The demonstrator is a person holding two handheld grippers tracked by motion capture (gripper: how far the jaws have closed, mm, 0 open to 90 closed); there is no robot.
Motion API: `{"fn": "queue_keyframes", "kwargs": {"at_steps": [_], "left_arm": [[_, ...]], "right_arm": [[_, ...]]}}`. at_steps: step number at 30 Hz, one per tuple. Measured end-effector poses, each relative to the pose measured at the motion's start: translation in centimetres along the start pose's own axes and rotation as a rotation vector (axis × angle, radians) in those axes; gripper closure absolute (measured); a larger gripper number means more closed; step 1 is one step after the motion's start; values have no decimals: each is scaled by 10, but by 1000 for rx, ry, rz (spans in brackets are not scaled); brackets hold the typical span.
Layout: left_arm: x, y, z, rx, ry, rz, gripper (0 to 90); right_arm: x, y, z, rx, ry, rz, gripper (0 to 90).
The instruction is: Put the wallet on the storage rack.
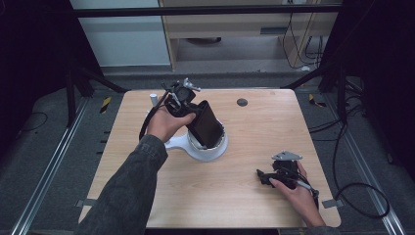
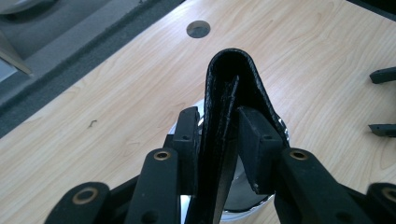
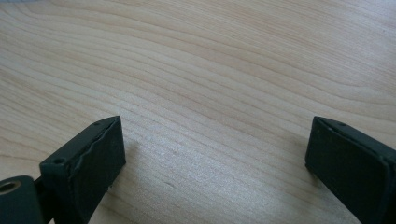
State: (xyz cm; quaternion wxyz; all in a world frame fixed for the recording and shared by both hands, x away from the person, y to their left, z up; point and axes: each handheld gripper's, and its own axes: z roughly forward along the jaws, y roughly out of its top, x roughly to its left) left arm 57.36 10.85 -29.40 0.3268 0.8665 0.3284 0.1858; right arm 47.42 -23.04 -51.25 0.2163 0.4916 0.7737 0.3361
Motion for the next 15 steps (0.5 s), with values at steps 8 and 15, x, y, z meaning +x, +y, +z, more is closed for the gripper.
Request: {"fn": "queue_keyframes", "kwargs": {"at_steps": [8,15], "left_arm": [[2,0,-9,-27,4,1,705],[4,0,-12,-35,7,5,725]], "right_arm": [[0,0,0,1,-1,1,50],[0,0,0,2,-2,0,50]]}}
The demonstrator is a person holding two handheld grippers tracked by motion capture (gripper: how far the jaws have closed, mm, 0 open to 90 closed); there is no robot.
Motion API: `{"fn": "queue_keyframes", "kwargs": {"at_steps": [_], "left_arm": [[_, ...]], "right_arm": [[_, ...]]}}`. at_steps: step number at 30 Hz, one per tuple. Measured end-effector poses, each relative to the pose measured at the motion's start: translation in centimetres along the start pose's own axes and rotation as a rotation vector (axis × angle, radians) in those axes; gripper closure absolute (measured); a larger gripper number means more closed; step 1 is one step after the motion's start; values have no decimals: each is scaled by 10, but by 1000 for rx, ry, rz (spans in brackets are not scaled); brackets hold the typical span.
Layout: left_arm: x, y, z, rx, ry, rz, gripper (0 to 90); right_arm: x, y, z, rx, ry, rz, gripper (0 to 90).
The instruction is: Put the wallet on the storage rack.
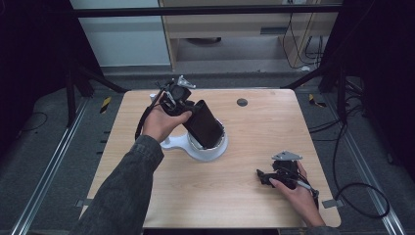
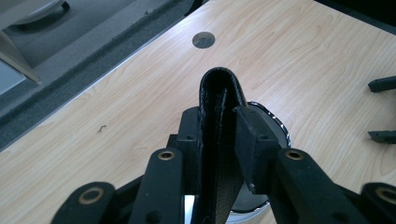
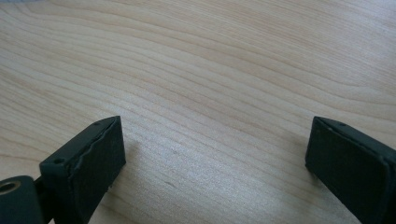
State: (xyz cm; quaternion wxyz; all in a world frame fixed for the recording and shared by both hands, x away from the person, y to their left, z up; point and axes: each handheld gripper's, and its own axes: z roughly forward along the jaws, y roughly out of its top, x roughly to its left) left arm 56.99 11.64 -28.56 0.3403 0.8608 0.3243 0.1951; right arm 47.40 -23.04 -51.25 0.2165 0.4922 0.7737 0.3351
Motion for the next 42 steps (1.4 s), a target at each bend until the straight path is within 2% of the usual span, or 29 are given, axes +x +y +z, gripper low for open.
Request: {"fn": "queue_keyframes", "kwargs": {"at_steps": [4,10,21,27,29,31,37,39,42], "left_arm": [[3,0,1,6,10,-4,774],[5,1,2,13,16,-7,785],[9,-1,-10,-33,37,-21,724],[-4,-4,-23,-62,67,29,536],[-11,-7,-26,-57,74,51,470],[-16,-11,-28,-56,83,53,392],[-27,-25,-35,-73,63,45,165],[-34,-33,-36,-78,34,48,111],[-44,-45,-38,-100,18,68,78]], "right_arm": [[0,0,0,-1,1,2,50],[0,0,0,-1,1,-1,50],[0,0,0,-1,1,1,50],[0,0,0,1,0,2,50],[0,0,0,0,0,-1,50],[0,0,0,2,-1,0,50],[0,0,0,2,-2,1,50],[0,0,0,1,-1,0,49],[0,0,-1,1,-2,-1,49]]}}
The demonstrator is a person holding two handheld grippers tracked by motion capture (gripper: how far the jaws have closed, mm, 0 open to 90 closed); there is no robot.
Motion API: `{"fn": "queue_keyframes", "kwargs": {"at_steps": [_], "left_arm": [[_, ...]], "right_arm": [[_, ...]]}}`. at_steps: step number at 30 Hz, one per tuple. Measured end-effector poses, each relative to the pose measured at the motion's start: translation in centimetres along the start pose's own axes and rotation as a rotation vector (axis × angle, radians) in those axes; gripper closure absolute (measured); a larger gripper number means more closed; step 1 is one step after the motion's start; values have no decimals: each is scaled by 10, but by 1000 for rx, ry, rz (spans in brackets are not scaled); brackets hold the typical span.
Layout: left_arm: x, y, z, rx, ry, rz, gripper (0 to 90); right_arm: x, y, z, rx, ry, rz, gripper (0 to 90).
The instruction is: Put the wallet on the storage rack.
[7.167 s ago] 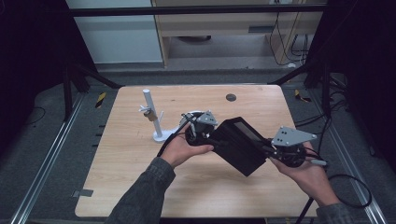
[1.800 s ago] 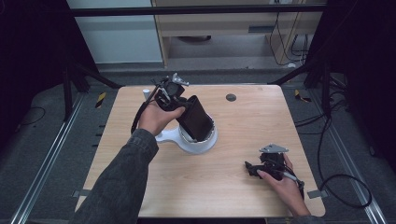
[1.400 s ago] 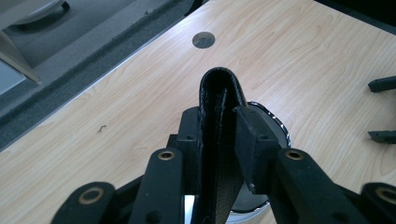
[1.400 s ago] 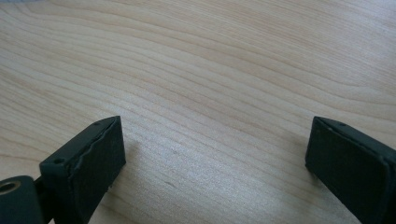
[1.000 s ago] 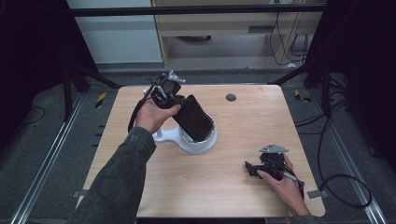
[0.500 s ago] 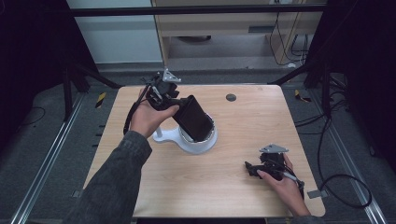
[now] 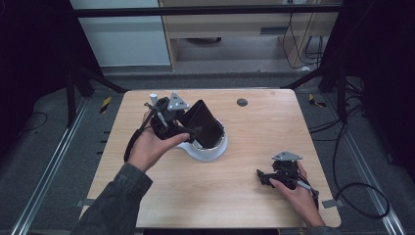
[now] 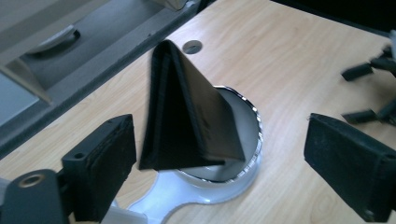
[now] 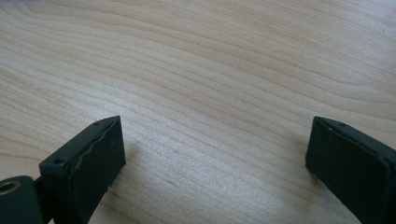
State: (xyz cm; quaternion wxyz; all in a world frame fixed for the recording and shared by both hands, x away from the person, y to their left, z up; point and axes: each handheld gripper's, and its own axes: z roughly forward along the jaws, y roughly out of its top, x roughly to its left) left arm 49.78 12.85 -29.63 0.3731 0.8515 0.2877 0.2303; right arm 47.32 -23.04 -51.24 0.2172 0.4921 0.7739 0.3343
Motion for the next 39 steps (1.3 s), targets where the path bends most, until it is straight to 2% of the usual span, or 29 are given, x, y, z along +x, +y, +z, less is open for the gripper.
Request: {"fn": "queue_keyframes", "kwargs": {"at_steps": [2,7,14,18,23,27,31,39], "left_arm": [[-9,-12,-3,-9,-21,6,64],[-25,-42,-2,4,-28,23,48],[-34,-78,12,49,-55,22,44],[-37,-98,23,76,-85,19,45],[-38,-119,36,129,-80,13,54],[-36,-135,43,152,-80,-5,60],[-32,-147,46,165,-74,-24,60],[-14,-170,46,165,-43,-93,61]], "right_arm": [[0,0,0,0,1,3,48],[0,0,0,0,-2,4,48],[1,0,0,0,-1,6,48],[1,0,0,0,0,6,46],[1,-1,0,1,0,2,43],[1,-1,0,1,0,1,43],[1,-1,-1,1,0,1,43],[1,-1,-1,1,0,1,42]]}}
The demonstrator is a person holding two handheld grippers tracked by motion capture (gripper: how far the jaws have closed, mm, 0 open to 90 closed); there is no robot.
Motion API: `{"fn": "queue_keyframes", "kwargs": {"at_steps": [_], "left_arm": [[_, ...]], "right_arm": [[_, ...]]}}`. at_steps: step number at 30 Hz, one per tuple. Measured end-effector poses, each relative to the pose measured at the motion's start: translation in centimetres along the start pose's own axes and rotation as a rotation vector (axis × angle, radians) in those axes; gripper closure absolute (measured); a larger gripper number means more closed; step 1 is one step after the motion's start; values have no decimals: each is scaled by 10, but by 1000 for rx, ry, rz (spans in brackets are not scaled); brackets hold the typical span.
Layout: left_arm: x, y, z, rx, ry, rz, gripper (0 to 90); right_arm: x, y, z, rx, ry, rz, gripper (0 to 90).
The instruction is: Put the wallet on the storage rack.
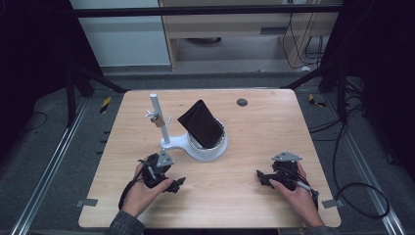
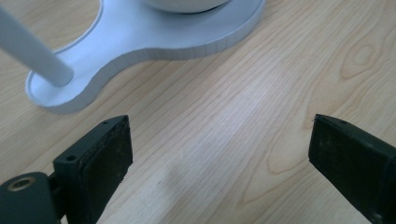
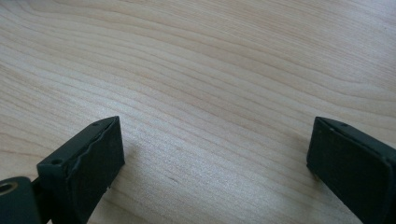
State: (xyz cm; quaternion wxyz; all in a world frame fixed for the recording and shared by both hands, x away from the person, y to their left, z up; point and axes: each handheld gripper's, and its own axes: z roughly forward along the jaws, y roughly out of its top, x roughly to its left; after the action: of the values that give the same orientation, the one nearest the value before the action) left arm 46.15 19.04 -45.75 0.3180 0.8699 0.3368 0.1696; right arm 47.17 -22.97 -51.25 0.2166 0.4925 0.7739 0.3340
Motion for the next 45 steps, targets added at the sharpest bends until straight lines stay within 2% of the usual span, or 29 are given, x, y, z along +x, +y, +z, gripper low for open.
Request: {"fn": "queue_keyframes", "kwargs": {"at_steps": [15,23,34,39,41,45], "left_arm": [[42,-28,1,15,79,-90,61],[57,-38,3,7,99,-135,58],[64,-49,13,5,103,-176,54],[66,-54,18,6,102,-181,50],[66,-56,21,-16,97,-198,30],[65,-59,21,-40,103,-197,22]], "right_arm": [[0,0,0,0,0,1,42],[0,0,0,0,0,0,42],[0,0,0,0,0,1,42],[0,0,0,0,0,1,41],[0,0,0,0,0,1,41],[0,0,0,1,0,2,38]]}}
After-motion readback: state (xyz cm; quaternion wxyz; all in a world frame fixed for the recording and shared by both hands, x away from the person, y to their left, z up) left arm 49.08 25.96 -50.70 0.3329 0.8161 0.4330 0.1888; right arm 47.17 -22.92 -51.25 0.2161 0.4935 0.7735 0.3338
